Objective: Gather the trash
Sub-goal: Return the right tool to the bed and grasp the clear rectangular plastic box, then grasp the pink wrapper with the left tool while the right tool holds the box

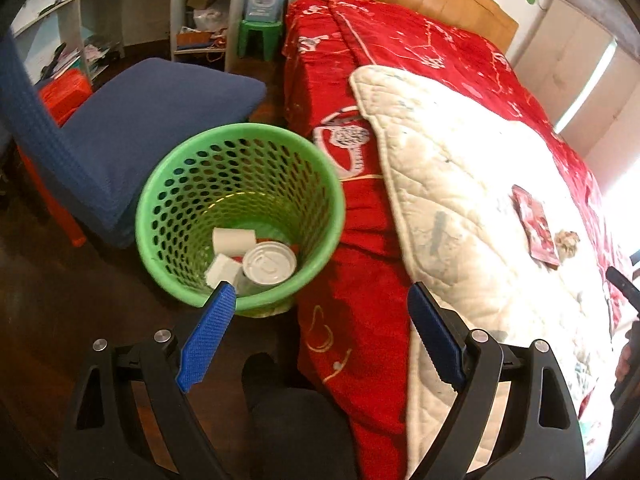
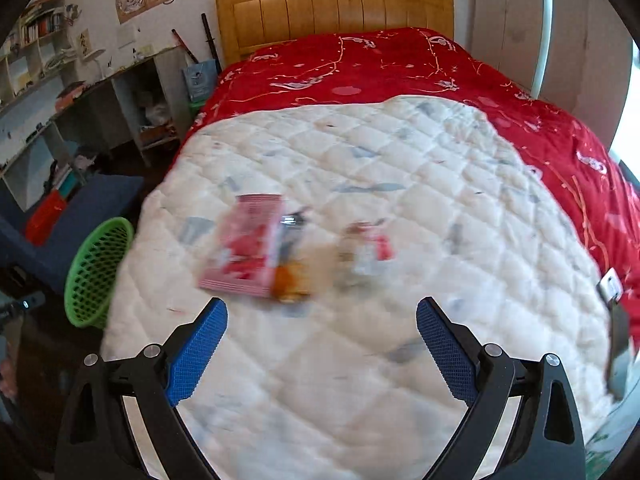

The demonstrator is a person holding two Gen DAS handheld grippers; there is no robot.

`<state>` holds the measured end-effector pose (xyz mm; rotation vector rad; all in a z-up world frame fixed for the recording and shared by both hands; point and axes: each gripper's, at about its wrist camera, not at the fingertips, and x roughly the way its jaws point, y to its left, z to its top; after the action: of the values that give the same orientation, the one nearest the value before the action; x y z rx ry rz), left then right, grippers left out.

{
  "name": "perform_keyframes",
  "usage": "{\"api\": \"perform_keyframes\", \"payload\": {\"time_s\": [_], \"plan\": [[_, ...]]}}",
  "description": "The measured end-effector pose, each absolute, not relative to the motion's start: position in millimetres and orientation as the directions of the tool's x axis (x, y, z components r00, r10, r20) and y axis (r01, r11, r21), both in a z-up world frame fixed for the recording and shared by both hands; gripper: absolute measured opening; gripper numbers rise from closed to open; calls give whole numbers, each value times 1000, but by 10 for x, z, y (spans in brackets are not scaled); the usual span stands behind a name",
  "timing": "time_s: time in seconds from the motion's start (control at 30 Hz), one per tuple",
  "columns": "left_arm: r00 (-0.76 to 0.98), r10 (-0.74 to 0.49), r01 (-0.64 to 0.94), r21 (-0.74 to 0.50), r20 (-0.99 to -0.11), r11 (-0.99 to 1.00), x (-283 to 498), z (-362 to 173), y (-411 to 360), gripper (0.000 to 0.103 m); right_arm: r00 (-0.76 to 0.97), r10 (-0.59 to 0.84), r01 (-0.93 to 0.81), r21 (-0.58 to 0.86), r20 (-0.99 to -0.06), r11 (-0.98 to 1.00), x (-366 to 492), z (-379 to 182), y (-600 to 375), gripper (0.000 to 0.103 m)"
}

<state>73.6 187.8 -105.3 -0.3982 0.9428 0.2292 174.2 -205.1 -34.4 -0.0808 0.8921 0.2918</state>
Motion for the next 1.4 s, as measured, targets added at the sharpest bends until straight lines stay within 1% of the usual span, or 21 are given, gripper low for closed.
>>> {"api": "perform_keyframes", "payload": {"time_s": [0.1,0.3,0.6,0.83,0.9,0.93,1.0,1.07,1.27,1.4], "plan": [[567,14,-343,-221,-823,913,817,-1035,1741,86,580,212,-305,32,-787,952,1851,-346,-2290,93],[568,-18,-304,-230,-823,924,1038,-986,1450,86,515,222,-407,-9,-828,913,2141,-489,-2553,93],[555,-62,-246,-235,-830,941,1463,-962,1034,86,402,251,-538,-5,-881,843,2495,-794,-2643,93],[548,-94,-194,-236,-831,952,1718,-936,776,86,326,281,-617,22,-903,787,2725,-931,-2620,93],[545,-109,-180,-243,-831,953,1777,-931,717,86,296,303,-634,51,-906,771,2748,-965,-2592,92],[543,-114,-170,-243,-832,955,1818,-929,670,86,289,297,-639,47,-910,768,2752,-993,-2564,91],[540,-121,-158,-241,-833,958,1874,-927,599,86,272,303,-638,64,-913,767,2745,-1020,-2546,75],[537,-144,-135,-254,-831,958,1950,-918,508,86,268,306,-628,75,-913,775,2721,-1023,-2544,69],[516,-218,-62,-290,-828,955,2254,-922,135,86,299,307,-604,70,-903,794,2545,-936,-2551,63],[490,-272,-20,-322,-828,946,2479,-988,-122,86,325,290,-588,48,-900,808,2396,-888,-2568,63]]}}
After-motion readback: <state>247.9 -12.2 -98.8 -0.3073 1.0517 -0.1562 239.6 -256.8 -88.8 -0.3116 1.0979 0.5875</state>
